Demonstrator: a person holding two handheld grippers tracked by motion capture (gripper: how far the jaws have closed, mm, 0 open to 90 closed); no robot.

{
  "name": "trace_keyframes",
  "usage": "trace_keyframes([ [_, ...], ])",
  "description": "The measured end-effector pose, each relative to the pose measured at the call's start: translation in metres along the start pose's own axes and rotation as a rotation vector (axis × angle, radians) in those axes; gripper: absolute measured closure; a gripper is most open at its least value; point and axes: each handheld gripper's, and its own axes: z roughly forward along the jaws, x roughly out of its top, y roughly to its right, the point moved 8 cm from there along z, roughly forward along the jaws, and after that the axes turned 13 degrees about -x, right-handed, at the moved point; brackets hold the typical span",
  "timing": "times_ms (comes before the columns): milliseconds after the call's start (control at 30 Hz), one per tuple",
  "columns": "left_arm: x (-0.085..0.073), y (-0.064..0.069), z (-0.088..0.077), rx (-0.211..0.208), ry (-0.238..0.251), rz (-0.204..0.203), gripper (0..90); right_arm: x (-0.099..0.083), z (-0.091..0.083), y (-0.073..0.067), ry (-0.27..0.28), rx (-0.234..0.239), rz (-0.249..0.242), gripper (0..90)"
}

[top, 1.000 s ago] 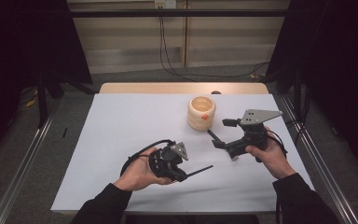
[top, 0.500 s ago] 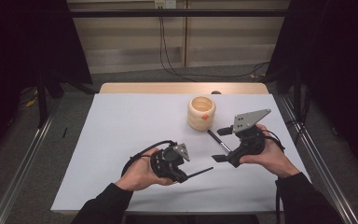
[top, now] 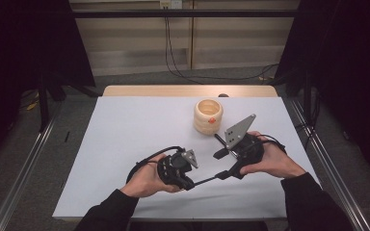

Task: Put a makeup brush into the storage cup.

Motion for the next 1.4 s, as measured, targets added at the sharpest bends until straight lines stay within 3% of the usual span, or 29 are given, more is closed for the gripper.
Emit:
trace_keyframes([
  [233,-0.001,0.000,0.002,0.002,-0.016,-0.009,83.3,-0.011,0.012,-0.008,-0.109,0.027,-0.036,39.3],
  [333,0.000,0.002,0.005,0.007,-0.015,-0.001,83.4,-0.012,0.016,-0.013,-0.124,0.068,-0.067,42.7],
  [433,0.000,0.004,0.005,-0.008,-0.025,-0.003,83.3,-0.014,0.022,-0.015,-0.156,0.062,-0.096,46.4],
  [567,0.000,0.003,0.006,0.000,-0.020,0.006,83.4,-0.017,0.026,-0.018,-0.190,0.083,-0.082,48.0],
  [667,0.000,0.004,0.007,-0.017,-0.025,-0.004,83.3,-0.019,0.031,-0.020,-0.213,0.088,-0.064,48.4],
  [733,0.000,0.005,0.007,-0.021,-0.023,-0.010,83.4,-0.021,0.034,-0.021,-0.222,0.098,-0.068,50.3],
  [800,0.000,0.004,0.007,-0.025,-0.037,0.021,83.4,-0.021,0.036,-0.021,-0.221,0.106,-0.076,53.2],
  [1033,0.001,0.005,0.008,-0.026,-0.028,0.005,83.3,-0.022,0.045,-0.024,-0.218,0.126,-0.084,65.1],
  [1133,0.001,0.005,0.008,-0.033,-0.036,0.021,83.3,-0.023,0.048,-0.024,-0.222,0.123,-0.085,67.0],
  [1267,0.002,0.006,0.009,-0.037,-0.027,0.012,83.3,-0.023,0.052,-0.025,-0.223,0.138,-0.092,70.2],
  [1300,0.002,0.006,0.010,-0.021,-0.021,0.012,83.3,-0.023,0.054,-0.026,-0.218,0.140,-0.099,71.6],
  [1367,0.001,0.008,0.009,-0.062,-0.032,0.007,83.3,-0.023,0.055,-0.028,-0.226,0.143,-0.095,72.5],
  [1400,0.002,0.007,0.012,-0.028,-0.010,0.003,83.3,-0.023,0.057,-0.028,-0.213,0.147,-0.106,73.9],
])
